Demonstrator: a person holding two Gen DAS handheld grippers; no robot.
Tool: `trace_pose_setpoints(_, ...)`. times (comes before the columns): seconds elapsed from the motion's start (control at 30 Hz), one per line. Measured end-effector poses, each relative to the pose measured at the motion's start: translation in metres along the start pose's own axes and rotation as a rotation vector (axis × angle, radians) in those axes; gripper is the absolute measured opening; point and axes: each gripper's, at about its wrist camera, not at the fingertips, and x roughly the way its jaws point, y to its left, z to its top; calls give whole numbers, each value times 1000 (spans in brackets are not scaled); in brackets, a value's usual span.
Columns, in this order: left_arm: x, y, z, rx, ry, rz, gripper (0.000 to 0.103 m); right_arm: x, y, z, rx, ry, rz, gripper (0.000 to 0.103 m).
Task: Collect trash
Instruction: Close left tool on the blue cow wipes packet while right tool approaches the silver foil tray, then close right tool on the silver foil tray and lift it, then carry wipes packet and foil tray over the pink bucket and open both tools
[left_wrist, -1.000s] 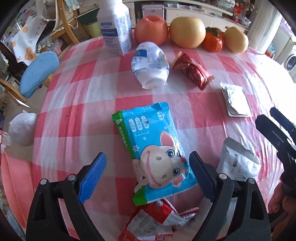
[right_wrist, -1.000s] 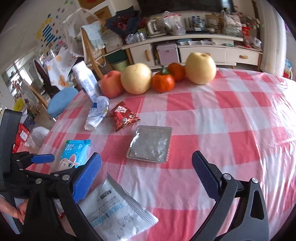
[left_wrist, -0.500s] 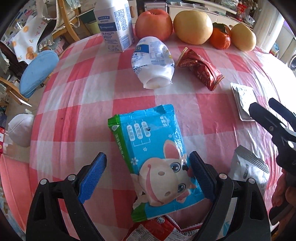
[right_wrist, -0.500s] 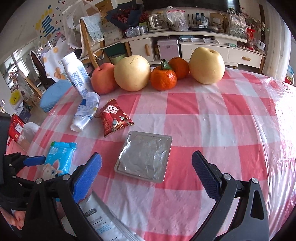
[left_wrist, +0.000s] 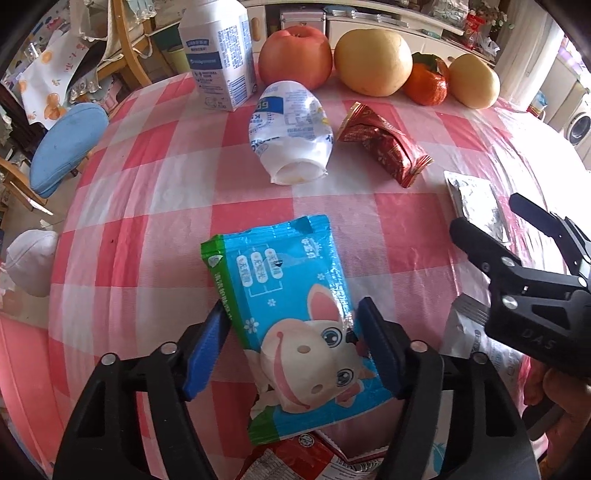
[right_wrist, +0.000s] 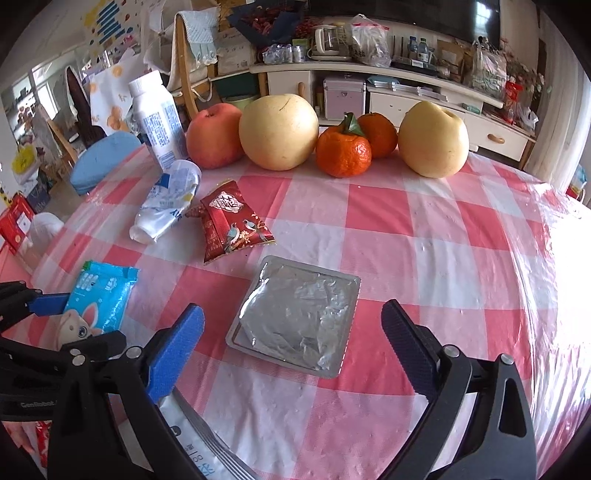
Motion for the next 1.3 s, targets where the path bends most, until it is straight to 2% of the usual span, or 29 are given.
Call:
trace_pose_setpoints(0.07,-1,0,-1,0,-5,-5,64,2,1,1,-2,5,-5,85)
trace_pose_setpoints(0.1,-2,-1,-2,-2,-9,-4,63,4,0,1,-1,13,-3,82)
trace_pose_setpoints(0.23,-3,3,-3,-9,-9,-22,60,6,-1,0,-7,13,-13,80)
trace_pose_setpoints(0.37,-4,7,-4,-11,-12,-35,58,5,-3,0,-8,6,-16,71)
trace_pose_setpoints(0.6,-5,13,-4,-26,-11,-76,54,4,-5,0,-6,2,-6,70)
trace_pose_setpoints(0.73,-5,17,-4,-36,-12,-94,53,2,-6,0,-3,-2,6,64)
trace_pose_setpoints(1.0,-11,26,-5,-52,-22,-122,50,-1,-5,-1,-11,-10,14,63)
trace_pose_setpoints(1.3,-33,40,-9,-67,-81,-165,48,-15,2,-3,-39,-48,23,63)
